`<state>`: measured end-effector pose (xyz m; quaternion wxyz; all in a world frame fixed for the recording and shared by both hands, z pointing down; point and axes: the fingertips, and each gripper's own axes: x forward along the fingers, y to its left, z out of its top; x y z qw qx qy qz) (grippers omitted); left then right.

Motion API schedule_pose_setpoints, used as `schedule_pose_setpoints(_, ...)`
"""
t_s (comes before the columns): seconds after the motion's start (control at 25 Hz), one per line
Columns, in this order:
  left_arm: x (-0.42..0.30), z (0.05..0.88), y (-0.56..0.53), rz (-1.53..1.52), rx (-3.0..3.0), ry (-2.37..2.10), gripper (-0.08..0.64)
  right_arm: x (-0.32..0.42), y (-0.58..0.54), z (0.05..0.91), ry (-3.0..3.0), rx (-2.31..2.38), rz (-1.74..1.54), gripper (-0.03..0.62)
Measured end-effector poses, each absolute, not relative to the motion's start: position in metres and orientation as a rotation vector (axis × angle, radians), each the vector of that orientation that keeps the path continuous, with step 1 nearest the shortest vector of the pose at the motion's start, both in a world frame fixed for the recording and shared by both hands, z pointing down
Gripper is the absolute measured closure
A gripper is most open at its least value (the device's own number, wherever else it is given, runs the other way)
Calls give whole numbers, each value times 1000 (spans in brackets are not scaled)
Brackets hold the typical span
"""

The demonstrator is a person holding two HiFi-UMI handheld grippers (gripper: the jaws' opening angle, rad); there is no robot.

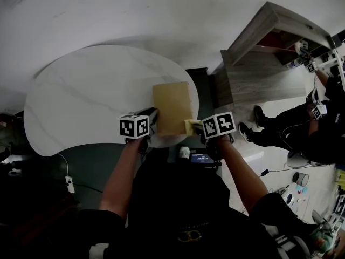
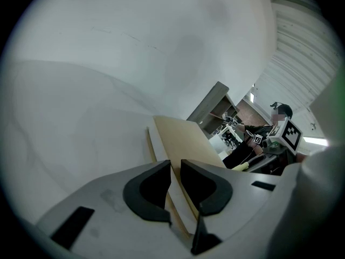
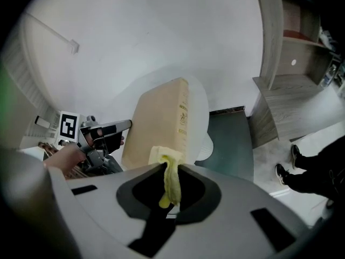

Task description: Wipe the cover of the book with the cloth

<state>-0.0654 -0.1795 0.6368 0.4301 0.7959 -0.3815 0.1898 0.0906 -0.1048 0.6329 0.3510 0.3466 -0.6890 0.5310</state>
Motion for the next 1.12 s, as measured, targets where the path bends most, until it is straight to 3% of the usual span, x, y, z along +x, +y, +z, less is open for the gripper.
schedule_pose_setpoints(0.68, -66, 637, -179, 483, 1987, -981, 499, 70, -131, 606, -2003, 899, 1587, 505)
schedule_pose_setpoints(1.12, -72, 610, -175, 433, 2036, -1106, 535, 100, -175, 558, -2286, 1101, 1162, 505)
